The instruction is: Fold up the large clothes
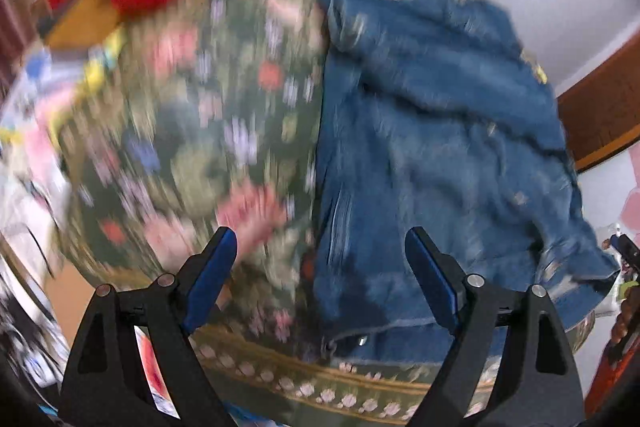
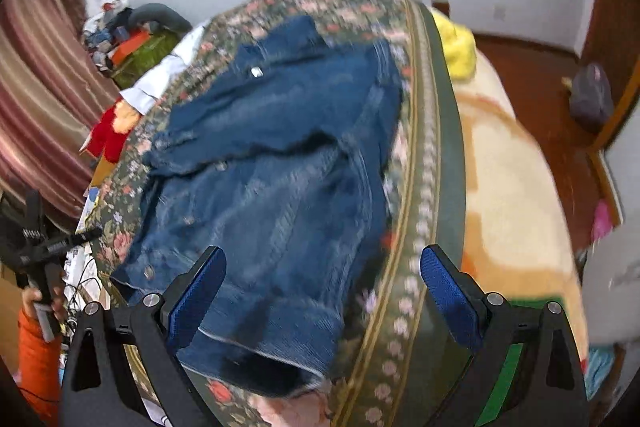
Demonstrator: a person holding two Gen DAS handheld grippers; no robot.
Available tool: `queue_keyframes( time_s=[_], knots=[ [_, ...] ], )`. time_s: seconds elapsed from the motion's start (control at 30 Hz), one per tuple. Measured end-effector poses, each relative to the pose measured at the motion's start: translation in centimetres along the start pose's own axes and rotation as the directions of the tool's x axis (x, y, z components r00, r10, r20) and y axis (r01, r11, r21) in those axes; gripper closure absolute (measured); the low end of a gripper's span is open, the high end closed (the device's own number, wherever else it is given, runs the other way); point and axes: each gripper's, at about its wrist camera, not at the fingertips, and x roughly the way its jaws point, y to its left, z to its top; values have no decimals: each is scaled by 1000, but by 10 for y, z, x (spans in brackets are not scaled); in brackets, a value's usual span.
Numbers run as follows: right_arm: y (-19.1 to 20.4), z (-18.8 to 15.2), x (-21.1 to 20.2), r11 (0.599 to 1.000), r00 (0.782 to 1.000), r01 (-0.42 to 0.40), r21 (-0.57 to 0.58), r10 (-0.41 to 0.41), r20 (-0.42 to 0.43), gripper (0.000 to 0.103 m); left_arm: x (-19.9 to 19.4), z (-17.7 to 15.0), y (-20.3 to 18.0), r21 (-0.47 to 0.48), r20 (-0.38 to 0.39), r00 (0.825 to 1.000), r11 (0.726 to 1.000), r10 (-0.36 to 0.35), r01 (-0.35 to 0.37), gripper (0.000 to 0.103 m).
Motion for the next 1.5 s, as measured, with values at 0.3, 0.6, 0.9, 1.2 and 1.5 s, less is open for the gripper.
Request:
queue_keyframes(
  time_s=[0.3, 0.6, 0.9, 1.2, 1.5],
  knots=[
    [-21, -41, 34, 986, 992, -65, 154, 81, -101, 9, 50, -45, 12, -95, -81, 995, 994, -59, 52, 17],
    [1, -43, 27, 992, 993, -102, 69, 106, -55, 54, 50, -60, -10, -40, -80, 988, 991, -130, 127, 49],
    [21, -25, 14, 996, 995, -92, -10, 93, 45, 83, 16, -44, -36, 62, 33, 994, 993, -105, 103, 88],
    [33, 15, 0, 989, 981, -126, -74, 136, 141, 89, -43, 6, -64, 147, 215, 967, 983, -137, 106, 91],
    [43, 77, -4, 988, 954, -109, -110, 135, 266, 89, -73, 76, -91, 180, 338, 928, 978, -158, 100, 91]
  ],
)
